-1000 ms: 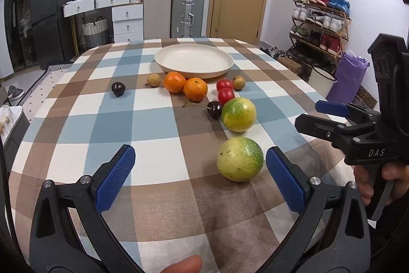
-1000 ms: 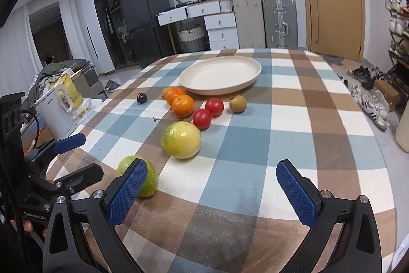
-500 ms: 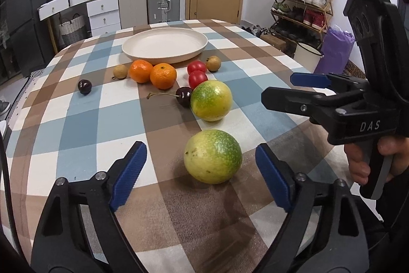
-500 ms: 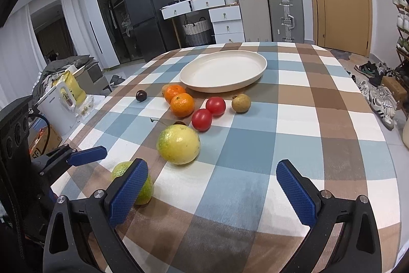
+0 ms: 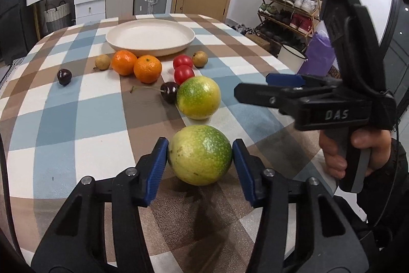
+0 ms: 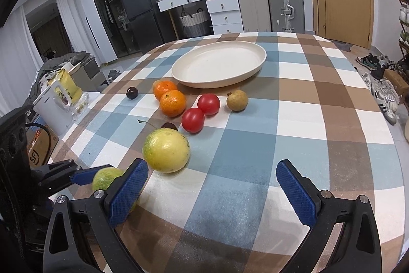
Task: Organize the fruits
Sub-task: 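Reach the left gripper to the large green fruit and grasp it, then carry the green fruit with the left gripper over the white plate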
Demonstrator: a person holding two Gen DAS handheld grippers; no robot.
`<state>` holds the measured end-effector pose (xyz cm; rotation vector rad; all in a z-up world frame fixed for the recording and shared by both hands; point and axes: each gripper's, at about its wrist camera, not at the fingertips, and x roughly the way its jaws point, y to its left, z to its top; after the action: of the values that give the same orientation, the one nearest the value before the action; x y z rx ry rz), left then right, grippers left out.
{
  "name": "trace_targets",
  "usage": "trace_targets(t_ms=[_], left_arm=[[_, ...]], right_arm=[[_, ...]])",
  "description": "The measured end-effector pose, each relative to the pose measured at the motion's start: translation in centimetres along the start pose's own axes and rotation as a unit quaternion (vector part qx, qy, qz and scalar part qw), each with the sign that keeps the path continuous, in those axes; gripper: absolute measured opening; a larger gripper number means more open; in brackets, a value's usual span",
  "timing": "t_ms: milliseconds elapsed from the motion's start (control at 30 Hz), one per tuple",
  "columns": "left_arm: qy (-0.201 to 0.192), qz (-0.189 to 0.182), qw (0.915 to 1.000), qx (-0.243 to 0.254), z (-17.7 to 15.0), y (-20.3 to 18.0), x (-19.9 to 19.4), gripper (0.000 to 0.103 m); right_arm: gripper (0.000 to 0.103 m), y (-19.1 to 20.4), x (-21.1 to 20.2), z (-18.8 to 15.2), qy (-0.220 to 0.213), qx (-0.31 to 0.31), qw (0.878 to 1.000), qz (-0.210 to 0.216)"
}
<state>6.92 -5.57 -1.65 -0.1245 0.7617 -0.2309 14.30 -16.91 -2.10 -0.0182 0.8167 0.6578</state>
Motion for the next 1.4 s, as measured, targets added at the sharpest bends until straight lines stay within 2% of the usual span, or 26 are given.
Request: trace_targets(t_ms=[300,433,533,633,800,1033,1400], left_arm=[[-0.029,0.018,0.9992,-0.022,1.2,2.0,-2.0,0.049],[-0.038,0.028,0.9984,-0.031,1.5,3.1,-2.6,0.049],[-0.045,0.039,0.9976,-0.034,1.8,3.6,-2.8,0.049],[-0.052,0.047,0.9969,-0.036,2.2,4.2,-3.0,0.049],[-0.055,0.056,0.9959,-0.045,2.8,5.0,-2.9,0.049],[-0.059,0.065,0.9948,-0.052,3.5,5.9,-2.4,0.049],[-0.069,0.074,0.9931,-0.06,5.0,6.7,-1.9,0.049]], right_arm=[[0.101,1.0,2.3,0.7,0.024,-0.011,1.0,0.014],[0.097,1.8,3.6,0.9,0.038,-0.02,0.999,0.025],[0.089,2.6,4.3,1.0,0.048,-0.029,0.998,0.034],[0.085,3.3,5.1,1.1,0.054,-0.036,0.997,0.039],[0.082,3.8,6.1,1.3,0.063,-0.035,0.996,0.052],[0.056,4.1,6.2,1.5,0.067,-0.041,0.994,0.07],[0.055,3.8,5.1,1.7,0.05,-0.042,0.995,0.082]])
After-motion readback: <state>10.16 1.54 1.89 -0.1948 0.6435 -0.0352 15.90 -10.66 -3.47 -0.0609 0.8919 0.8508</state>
